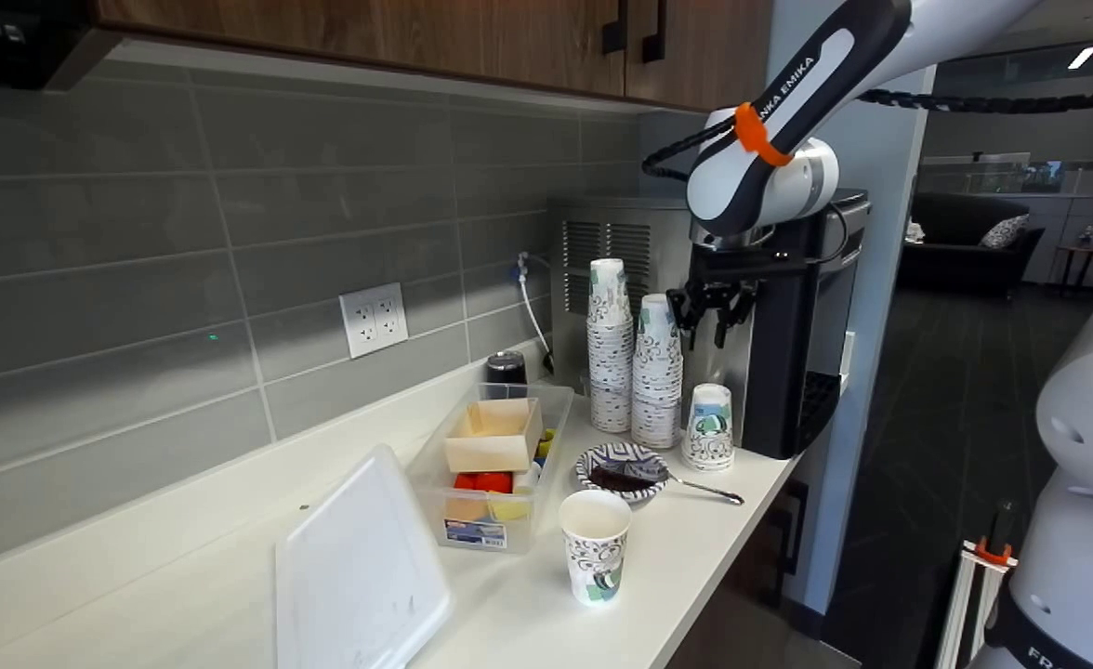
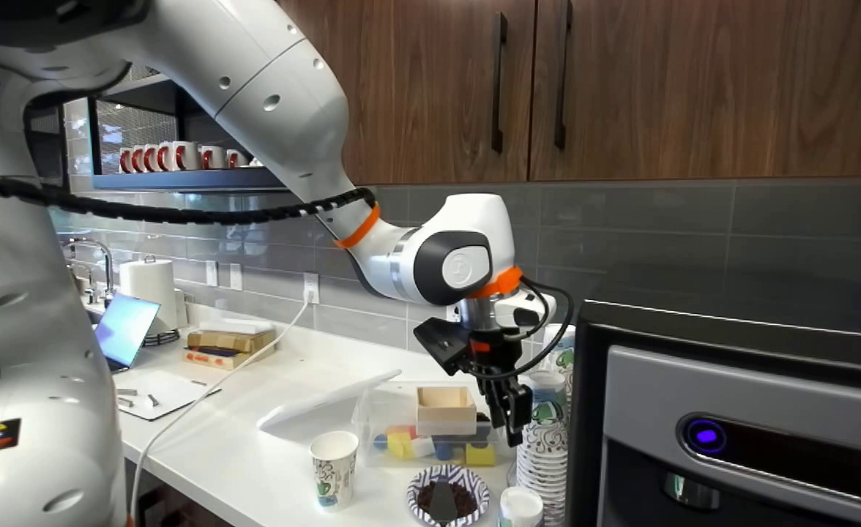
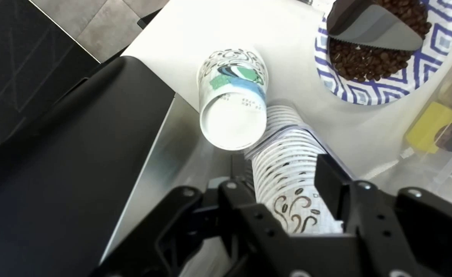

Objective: Take two cups off of the biggest stack and put them on the small stack on the right

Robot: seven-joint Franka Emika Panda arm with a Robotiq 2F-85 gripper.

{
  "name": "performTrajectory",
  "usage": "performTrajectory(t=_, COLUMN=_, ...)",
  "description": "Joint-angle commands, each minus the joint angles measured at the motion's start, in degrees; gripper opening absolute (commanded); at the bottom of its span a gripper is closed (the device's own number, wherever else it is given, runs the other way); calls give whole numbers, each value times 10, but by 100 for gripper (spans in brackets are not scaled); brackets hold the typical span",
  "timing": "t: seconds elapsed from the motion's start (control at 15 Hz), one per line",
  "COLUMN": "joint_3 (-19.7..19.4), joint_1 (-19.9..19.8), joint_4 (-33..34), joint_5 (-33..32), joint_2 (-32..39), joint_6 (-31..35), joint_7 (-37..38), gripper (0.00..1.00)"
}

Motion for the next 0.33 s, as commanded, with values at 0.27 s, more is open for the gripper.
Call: performTrajectory(t=0.27, joint_3=1, joint_1=6, joint_4=-6, joint_5=10, joint_2=-31, joint_6=-2, joint_7=6, gripper=100)
